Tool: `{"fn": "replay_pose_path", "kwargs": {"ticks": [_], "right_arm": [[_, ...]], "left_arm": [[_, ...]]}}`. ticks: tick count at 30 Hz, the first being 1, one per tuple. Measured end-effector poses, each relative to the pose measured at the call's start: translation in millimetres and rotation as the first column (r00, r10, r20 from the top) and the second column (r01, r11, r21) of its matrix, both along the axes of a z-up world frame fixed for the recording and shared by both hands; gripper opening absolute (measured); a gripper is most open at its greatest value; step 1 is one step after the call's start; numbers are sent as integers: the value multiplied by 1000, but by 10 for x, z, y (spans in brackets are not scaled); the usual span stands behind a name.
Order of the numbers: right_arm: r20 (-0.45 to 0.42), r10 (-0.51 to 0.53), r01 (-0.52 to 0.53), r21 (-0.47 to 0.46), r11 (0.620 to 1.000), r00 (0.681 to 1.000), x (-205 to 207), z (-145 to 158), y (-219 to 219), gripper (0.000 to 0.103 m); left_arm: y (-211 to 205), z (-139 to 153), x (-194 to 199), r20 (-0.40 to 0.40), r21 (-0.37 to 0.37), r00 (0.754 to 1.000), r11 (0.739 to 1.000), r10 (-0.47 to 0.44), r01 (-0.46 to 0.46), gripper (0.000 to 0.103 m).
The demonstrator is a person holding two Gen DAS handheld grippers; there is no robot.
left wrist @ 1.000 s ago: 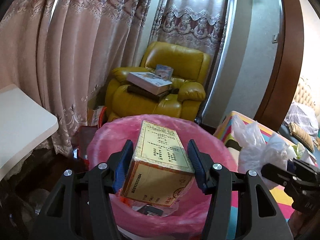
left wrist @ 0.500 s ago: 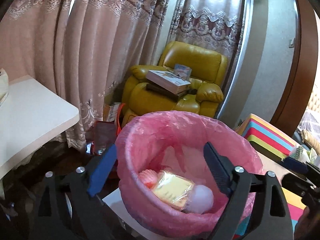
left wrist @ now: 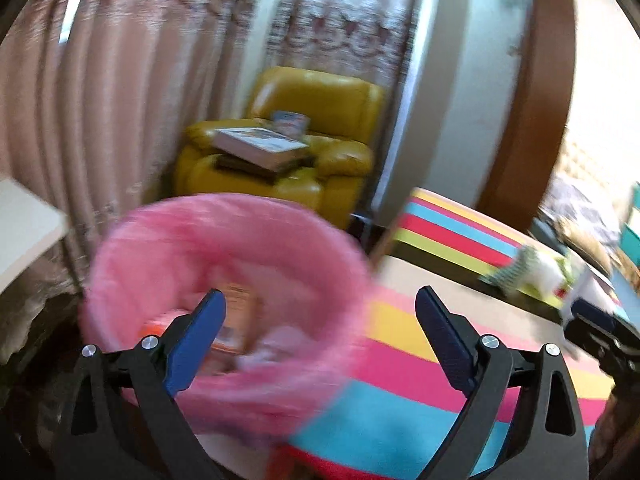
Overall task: Collect trash
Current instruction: 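Open both tools to drop the cream box and plastic bag into the bin, then move both open tools back over the striped bed, then grasp a white foam block with the right tool while the left tool grasps a bubble-wrap sleeve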
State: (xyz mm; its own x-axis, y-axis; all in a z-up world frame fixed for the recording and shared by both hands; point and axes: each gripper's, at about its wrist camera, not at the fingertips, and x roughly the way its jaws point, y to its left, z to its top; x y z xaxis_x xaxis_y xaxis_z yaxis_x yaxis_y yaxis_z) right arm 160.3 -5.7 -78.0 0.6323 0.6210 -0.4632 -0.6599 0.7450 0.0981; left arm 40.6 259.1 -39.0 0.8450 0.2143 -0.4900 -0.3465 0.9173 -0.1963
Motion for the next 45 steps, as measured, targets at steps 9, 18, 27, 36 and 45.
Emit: {"fn": "replay_pose_path", "kwargs": {"ticks": [9, 18, 27, 36, 45], "right_arm": [[21, -261, 261, 6, 965, 965, 190, 24, -1160, 73], [21, -475, 475, 28, 880, 880, 350, 8, -2215, 73], [-8, -533, 533, 15, 846, 846, 481, -70, -2592, 73], [-74, -571, 572, -17, 820, 818, 745, -179, -2655, 73], [-141, -579, 575, -68, 815, 803, 1218, -284, -2413, 77]], "left_arm": [[-1017, 12, 486, -20, 22, 974, 974, -226, 227, 89], [-2152, -56, 1042, -72, 41, 893, 893, -445, 449, 89], [-2931, -174, 1565, -154, 7, 795, 804, -586, 594, 89], [-3052, -359, 1919, -216, -67, 744, 770, -632, 634, 63], [-2822, -247, 1706, -155, 10, 789, 797, -595, 603, 47]]}}
